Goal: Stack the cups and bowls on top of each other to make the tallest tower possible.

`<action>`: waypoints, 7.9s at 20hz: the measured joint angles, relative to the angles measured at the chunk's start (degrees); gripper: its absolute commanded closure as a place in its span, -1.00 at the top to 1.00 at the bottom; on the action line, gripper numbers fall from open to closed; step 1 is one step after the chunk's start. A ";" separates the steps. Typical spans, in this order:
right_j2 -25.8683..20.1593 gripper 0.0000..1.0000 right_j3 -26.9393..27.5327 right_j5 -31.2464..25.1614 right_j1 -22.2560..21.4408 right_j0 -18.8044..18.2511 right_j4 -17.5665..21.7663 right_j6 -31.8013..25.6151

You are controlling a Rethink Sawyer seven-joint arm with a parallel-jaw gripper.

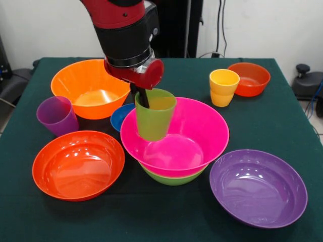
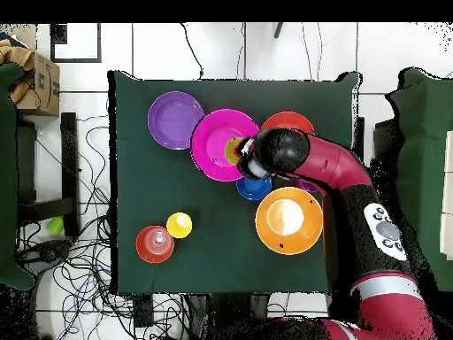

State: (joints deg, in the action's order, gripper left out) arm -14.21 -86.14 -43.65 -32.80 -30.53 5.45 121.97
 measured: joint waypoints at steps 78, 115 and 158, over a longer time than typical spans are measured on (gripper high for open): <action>0.43 -1.00 1.67 3.58 4.48 4.05 6.40 0.00; 0.43 -1.00 5.36 4.40 6.23 3.96 6.37 0.00; 1.48 -1.00 7.54 4.41 6.85 5.95 6.23 0.00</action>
State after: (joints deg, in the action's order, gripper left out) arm -12.73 -78.60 -39.24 -25.95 -24.58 11.68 121.97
